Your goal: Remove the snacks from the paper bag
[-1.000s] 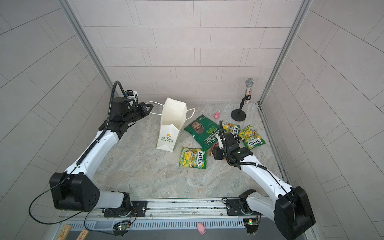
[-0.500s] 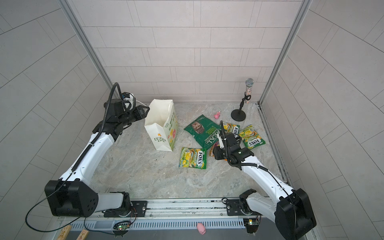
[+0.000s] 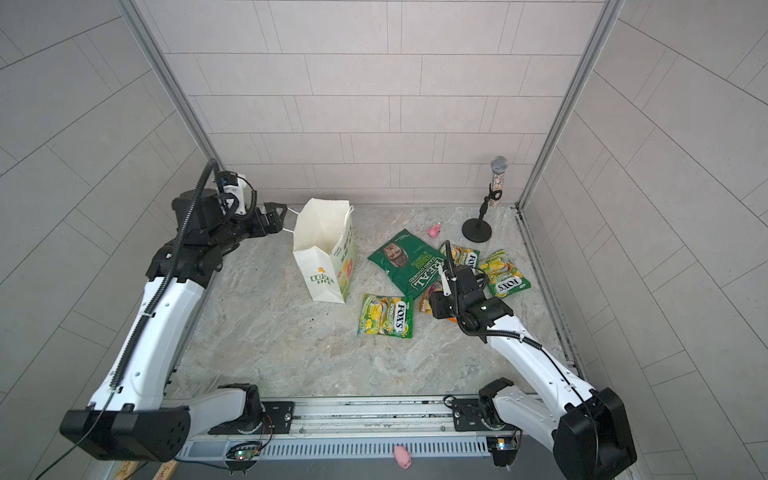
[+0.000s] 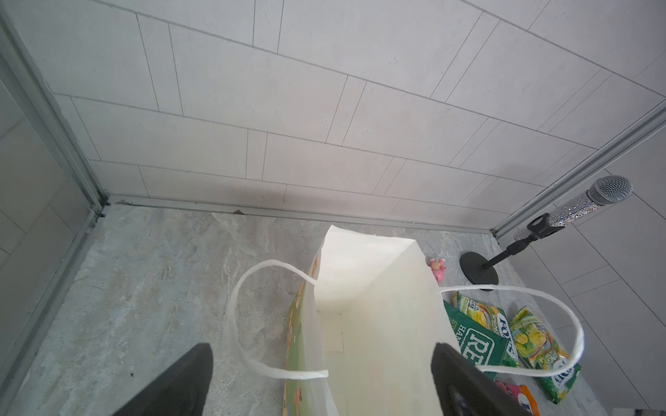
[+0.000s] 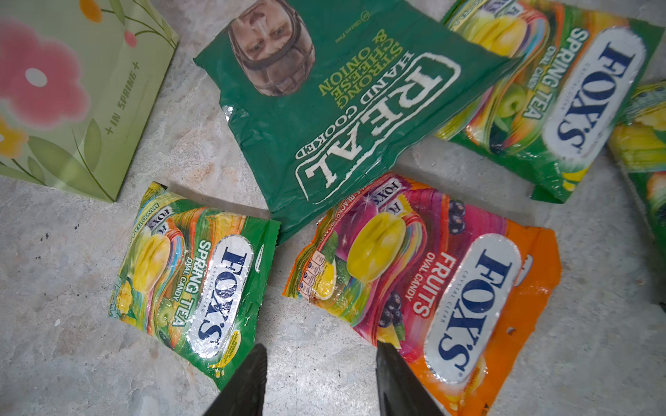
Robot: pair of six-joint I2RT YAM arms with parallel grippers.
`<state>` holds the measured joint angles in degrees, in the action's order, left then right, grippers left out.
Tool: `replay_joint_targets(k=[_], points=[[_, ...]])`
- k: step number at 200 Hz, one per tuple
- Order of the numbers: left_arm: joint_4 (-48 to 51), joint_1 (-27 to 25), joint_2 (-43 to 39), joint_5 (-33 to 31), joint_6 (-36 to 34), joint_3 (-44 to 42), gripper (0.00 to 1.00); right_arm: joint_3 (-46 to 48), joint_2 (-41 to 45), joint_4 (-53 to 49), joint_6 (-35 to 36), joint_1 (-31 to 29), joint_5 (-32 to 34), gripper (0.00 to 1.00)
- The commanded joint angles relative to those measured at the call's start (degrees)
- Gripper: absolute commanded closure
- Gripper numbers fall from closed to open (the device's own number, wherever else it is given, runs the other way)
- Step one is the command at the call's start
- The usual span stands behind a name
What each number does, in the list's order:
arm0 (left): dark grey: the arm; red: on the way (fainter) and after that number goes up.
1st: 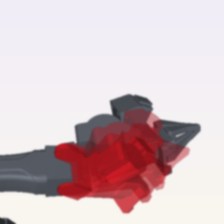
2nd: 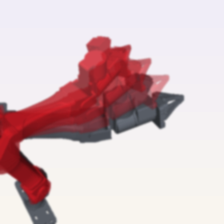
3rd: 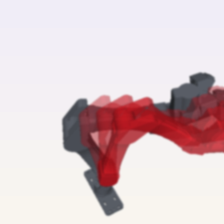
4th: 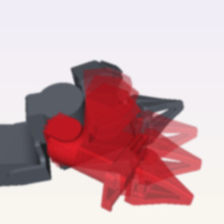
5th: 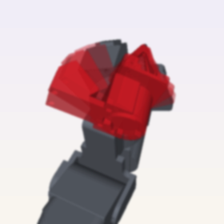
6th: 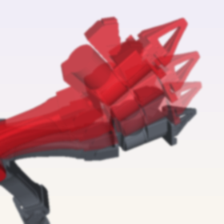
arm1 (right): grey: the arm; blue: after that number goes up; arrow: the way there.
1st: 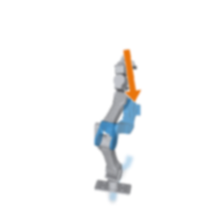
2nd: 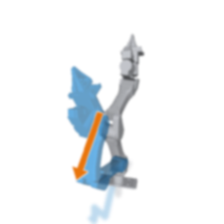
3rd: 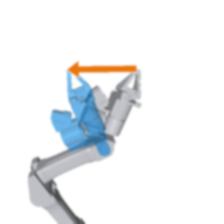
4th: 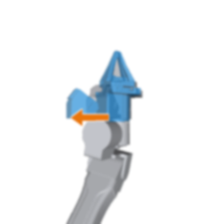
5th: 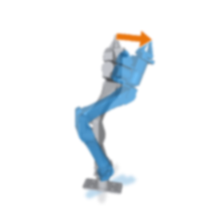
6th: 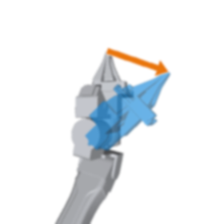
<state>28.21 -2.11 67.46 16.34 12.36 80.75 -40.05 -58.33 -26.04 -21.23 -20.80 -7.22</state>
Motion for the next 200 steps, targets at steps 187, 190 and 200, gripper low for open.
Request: replay_joint_targets(k=[187,190,200], points=[[-22.5,2.1,-8.6,-47.9,13.0,-39.9,0.0,6.6,1.8,24.9,3.1,20.1,45.1,0.48],[-23.6,2.1,-8.3,-47.6,12.5,-40.6,0.0,7.2,1.8,25.6,3.6,20.1,44.9,0.48],[-26.4,2.1,-7.3,-46.4,10.8,-42.3,0.0,9.2,1.7,29.0,4.8,20.1,44.2,0.47]])
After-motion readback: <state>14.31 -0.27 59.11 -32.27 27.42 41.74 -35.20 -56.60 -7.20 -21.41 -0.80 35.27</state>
